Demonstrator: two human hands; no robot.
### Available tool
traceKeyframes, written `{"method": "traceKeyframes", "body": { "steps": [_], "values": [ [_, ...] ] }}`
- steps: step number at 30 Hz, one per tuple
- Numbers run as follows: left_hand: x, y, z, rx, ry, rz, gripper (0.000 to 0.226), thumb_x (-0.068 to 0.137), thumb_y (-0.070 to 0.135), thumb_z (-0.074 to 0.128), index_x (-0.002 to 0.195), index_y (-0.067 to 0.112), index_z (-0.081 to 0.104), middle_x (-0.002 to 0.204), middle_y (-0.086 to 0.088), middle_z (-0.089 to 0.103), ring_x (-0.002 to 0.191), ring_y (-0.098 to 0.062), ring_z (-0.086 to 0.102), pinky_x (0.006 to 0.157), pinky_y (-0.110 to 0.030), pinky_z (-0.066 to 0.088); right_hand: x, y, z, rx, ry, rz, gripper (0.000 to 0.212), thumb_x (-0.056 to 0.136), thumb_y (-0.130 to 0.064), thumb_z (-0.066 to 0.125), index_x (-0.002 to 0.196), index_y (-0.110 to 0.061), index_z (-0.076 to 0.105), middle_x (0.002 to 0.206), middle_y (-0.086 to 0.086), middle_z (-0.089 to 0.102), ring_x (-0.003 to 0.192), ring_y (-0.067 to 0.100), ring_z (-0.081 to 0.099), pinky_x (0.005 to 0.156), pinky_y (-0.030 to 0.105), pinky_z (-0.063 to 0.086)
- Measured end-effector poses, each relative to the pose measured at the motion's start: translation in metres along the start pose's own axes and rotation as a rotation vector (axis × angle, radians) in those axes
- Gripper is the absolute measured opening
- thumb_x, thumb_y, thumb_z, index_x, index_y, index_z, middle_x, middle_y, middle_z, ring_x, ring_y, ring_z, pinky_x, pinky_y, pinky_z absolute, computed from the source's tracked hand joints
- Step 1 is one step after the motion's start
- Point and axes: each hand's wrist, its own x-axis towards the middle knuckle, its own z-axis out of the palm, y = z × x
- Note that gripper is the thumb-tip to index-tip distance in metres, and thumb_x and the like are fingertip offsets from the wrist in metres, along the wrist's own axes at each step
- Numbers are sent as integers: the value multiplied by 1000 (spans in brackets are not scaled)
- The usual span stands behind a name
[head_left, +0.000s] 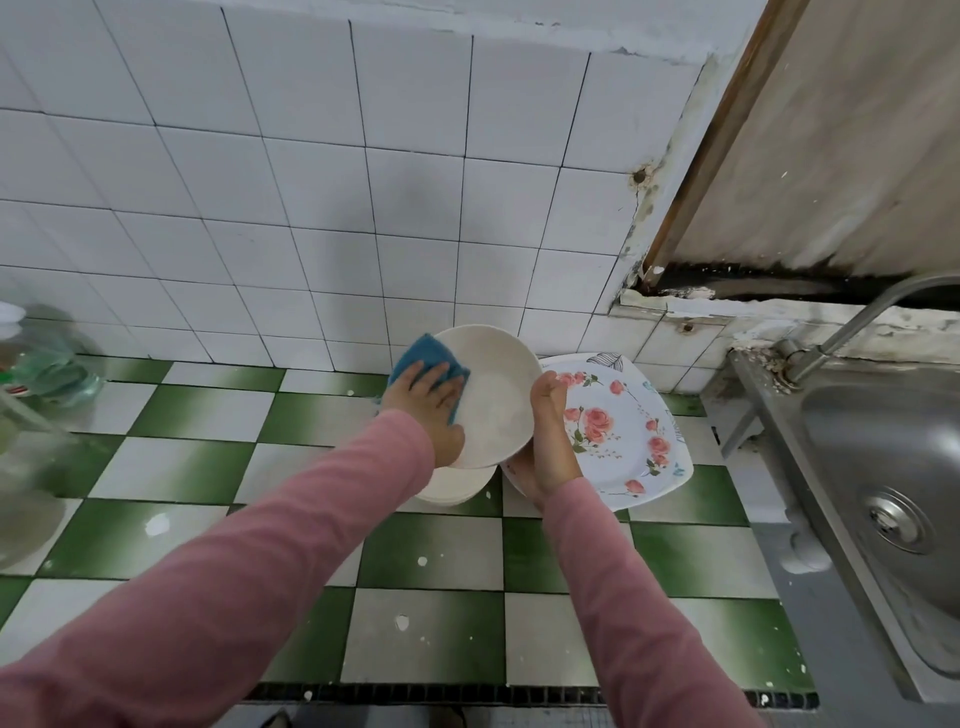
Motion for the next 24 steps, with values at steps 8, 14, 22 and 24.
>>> {"method": "traceKeyframes", "body": {
  "steps": [8, 14, 22, 24],
  "values": [
    [8, -4, 1, -267, 436, 97, 72, 86, 50, 2, 143, 21, -32, 153, 3, -34, 140, -23, -36, 115, -42, -25, -2, 5, -9, 39, -42, 15, 66, 77, -75, 56, 130, -37, 42, 136, 12, 59, 125, 34, 58, 99, 62, 49],
    [8, 18, 3, -400, 147, 291, 66, 106, 37, 21, 145, 20, -30, 157, 1, -33, 137, -20, -38, 118, -45, -14, -1, 4, -6, -38, 36, 24, 82, 67, -78, 69, 134, -35, 47, 137, 13, 59, 126, 33, 58, 103, 60, 47],
    [8, 11, 4, -395, 132, 333, 58, 106, 38, 21, 157, 22, -2, 165, 2, -6, 151, -18, -7, 123, -40, -4, -2, 4, -18, 53, 26, 70, 40, 92, -67, 48, 123, -42, 48, 131, 14, 62, 120, 35, 62, 99, 63, 48],
    [1, 12, 7, -441, 266, 302, 60, 105, 43, 21, 157, 24, -2, 164, 5, -8, 151, -16, -8, 122, -39, -7, -1, 4, -18, 32, 22, 75, 61, 84, -75, 52, 134, -41, 45, 132, 14, 63, 121, 35, 62, 100, 62, 48]
  ]
}}
